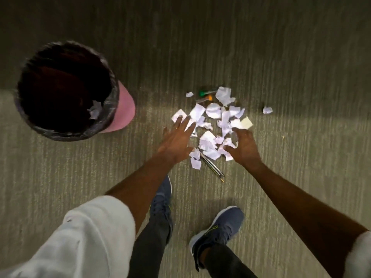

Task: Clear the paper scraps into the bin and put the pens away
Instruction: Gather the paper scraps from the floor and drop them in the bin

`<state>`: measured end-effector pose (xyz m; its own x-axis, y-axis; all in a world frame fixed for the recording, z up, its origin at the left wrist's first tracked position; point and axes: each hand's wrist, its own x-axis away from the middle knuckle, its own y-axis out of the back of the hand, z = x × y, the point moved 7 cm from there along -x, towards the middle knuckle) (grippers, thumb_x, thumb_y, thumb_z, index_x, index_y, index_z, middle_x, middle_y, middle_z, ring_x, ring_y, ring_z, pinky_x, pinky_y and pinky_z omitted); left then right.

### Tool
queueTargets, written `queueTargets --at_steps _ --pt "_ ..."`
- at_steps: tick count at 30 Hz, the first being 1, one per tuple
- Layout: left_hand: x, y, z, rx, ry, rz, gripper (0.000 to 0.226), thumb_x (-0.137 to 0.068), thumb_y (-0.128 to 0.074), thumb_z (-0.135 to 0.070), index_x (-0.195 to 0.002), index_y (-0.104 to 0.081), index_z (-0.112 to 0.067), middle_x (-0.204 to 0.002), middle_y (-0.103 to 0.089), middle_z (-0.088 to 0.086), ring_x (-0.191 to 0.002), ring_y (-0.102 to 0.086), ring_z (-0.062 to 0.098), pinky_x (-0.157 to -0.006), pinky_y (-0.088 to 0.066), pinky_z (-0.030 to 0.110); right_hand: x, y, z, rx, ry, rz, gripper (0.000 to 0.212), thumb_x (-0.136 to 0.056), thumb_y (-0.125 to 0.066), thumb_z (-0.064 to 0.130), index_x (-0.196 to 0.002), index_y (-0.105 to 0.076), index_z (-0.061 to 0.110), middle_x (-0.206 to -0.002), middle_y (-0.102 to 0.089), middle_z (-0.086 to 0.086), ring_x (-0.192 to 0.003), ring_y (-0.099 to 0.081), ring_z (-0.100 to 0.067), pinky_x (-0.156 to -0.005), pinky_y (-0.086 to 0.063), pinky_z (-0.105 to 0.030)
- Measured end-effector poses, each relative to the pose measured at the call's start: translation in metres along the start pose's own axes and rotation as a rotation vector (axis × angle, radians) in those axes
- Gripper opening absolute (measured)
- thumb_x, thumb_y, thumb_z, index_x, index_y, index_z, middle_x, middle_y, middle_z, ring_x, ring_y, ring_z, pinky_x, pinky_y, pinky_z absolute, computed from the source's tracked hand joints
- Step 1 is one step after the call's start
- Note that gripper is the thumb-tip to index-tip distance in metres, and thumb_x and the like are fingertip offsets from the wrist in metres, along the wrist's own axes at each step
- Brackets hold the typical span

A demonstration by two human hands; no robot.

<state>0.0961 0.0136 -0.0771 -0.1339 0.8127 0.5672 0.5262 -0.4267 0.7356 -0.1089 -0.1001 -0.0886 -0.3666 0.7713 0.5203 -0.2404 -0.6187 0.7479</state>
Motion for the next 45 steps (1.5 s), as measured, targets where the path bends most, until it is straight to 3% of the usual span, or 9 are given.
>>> queueTargets --at_steps 4,8,11,15,21,26,31,38,45 --pt "-0.046 -0.063 -0.002 -0.025 0.023 0.081 0.098 -0.088 -0.072 -0.046 -0.161 -0.007 -0.032 -0.170 0.015 0.005 -0.155 0.017 0.034 -0.117 -0.013 0.073 -0.009 -0.042 -0.050 0.087 -0.036 0.131 0.090 -0.073 -0.087 0.027 -0.149 -0.040 0.013 -0.153 -0.036 -0.024 -0.139 -0.039 -0.040 -0.110 -0.035 -0.043" --pt "-0.089 -0.095 0.017 -0.109 0.138 0.029 0.089 -0.093 -0.056 -0.059 -0.160 -0.002 -0.036 -0.169 0.019 0.006 -0.153 0.020 0.040 -0.110 -0.006 0.084 -0.024 -0.091 -0.057 0.289 0.153 0.210 0.095 -0.083 -0.078 0.024 -0.158 -0.020 0.021 -0.164 -0.011 -0.021 -0.149 -0.019 -0.045 -0.117 -0.029 -0.054" --pt "-0.113 -0.104 0.023 -0.166 0.178 -0.036 0.089 -0.093 -0.053 -0.062 -0.159 0.003 -0.039 -0.168 0.020 0.007 -0.153 0.019 0.044 -0.106 -0.009 0.086 -0.037 -0.121 -0.054 0.502 0.291 0.237 0.112 -0.081 -0.079 0.016 -0.159 -0.001 0.031 -0.168 0.006 -0.013 -0.150 0.001 -0.050 -0.101 -0.043 -0.065" --pt "-0.140 -0.118 0.047 -0.063 0.183 -0.053 0.104 -0.084 -0.064 -0.067 -0.160 0.001 -0.038 -0.167 0.021 0.015 -0.151 0.019 0.050 -0.110 -0.008 0.084 -0.055 -0.145 -0.049 0.585 0.387 0.223 0.119 -0.082 -0.075 0.005 -0.153 0.012 0.046 -0.168 0.014 -0.004 -0.148 -0.007 -0.052 -0.090 -0.050 -0.068" --pt "-0.137 -0.117 0.045 -0.168 0.169 -0.084 0.077 -0.099 -0.060 -0.037 -0.159 -0.012 -0.039 -0.170 0.005 0.009 -0.154 0.000 0.047 -0.115 -0.031 0.067 -0.056 -0.152 -0.036 0.665 0.515 0.148 0.085 -0.092 -0.062 0.003 -0.156 -0.017 0.037 -0.168 -0.006 -0.012 -0.148 -0.017 -0.051 -0.091 -0.052 -0.063" --pt "-0.130 -0.103 0.037 -0.270 0.077 -0.141 0.080 -0.083 -0.073 0.005 -0.150 -0.040 -0.026 -0.162 -0.027 0.009 -0.146 -0.030 0.040 -0.104 -0.051 0.053 -0.053 -0.153 -0.032 0.610 0.511 0.158 0.073 -0.083 -0.068 -0.006 -0.146 -0.041 0.019 -0.159 -0.027 -0.019 -0.143 -0.030 -0.049 -0.082 -0.060 -0.057" --pt "-0.137 -0.101 0.045 -0.095 0.074 -0.214 0.038 -0.086 -0.070 0.005 -0.120 -0.071 -0.013 -0.133 -0.060 0.013 -0.119 -0.058 0.032 -0.093 -0.058 0.049 -0.050 -0.132 -0.026 0.451 0.486 0.045 0.053 -0.074 -0.077 -0.009 -0.122 -0.061 0.006 -0.149 -0.044 -0.017 -0.121 -0.057 -0.034 -0.071 -0.063 -0.044" --pt "-0.126 -0.081 0.050 0.125 0.122 -0.293 0.021 -0.084 -0.078 -0.003 -0.103 -0.079 -0.012 -0.110 -0.074 0.010 -0.092 -0.071 0.019 -0.081 -0.058 0.028 -0.048 -0.085 -0.011 0.255 0.355 -0.058 0.049 -0.082 -0.062 -0.017 -0.122 -0.068 0.010 -0.146 -0.050 -0.011 -0.097 -0.071 -0.028 -0.076 -0.062 -0.038" --pt "-0.088 -0.036 0.039 0.441 0.259 -0.373 0.014 -0.085 -0.078 -0.004 -0.097 -0.080 -0.011 -0.108 -0.076 0.007 -0.086 -0.072 0.017 -0.077 -0.063 0.035 -0.042 -0.043 0.003 0.104 0.261 -0.123 0.051 -0.080 -0.053 -0.019 -0.119 -0.071 0.008 -0.144 -0.055 -0.011 -0.123 -0.061 -0.030 -0.099 -0.055 -0.042"
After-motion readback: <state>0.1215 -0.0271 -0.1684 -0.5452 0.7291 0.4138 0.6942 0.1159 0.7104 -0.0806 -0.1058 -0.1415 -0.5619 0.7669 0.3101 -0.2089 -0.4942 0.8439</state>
